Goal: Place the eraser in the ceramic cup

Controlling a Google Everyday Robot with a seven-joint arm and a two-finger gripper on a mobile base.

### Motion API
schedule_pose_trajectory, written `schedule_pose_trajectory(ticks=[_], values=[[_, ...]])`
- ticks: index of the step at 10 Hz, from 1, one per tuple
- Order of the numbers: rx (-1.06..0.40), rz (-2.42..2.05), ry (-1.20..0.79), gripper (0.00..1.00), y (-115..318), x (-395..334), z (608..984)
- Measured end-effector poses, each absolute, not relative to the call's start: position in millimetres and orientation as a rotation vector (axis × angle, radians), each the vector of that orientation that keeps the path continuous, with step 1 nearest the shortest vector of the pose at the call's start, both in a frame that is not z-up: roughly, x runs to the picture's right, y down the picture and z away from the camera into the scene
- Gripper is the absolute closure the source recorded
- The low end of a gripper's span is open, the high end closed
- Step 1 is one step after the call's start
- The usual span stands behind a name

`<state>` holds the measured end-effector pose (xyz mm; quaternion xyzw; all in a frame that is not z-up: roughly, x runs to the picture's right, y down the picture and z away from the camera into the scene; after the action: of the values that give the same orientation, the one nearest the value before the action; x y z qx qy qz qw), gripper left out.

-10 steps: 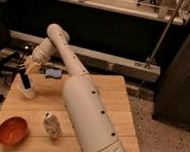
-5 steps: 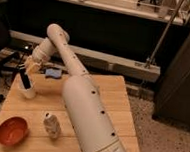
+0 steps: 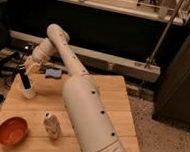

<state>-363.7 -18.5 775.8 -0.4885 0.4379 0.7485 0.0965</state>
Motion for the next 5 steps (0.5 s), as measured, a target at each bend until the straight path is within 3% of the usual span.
schedule_pose_trajectory(ticks=[4,5], values=[[-1.447,2.217,1.297,0.5,-18.6,-363.9,775.5],[-1.447,2.217,1.297,0.38,-18.5,-363.8,775.6]])
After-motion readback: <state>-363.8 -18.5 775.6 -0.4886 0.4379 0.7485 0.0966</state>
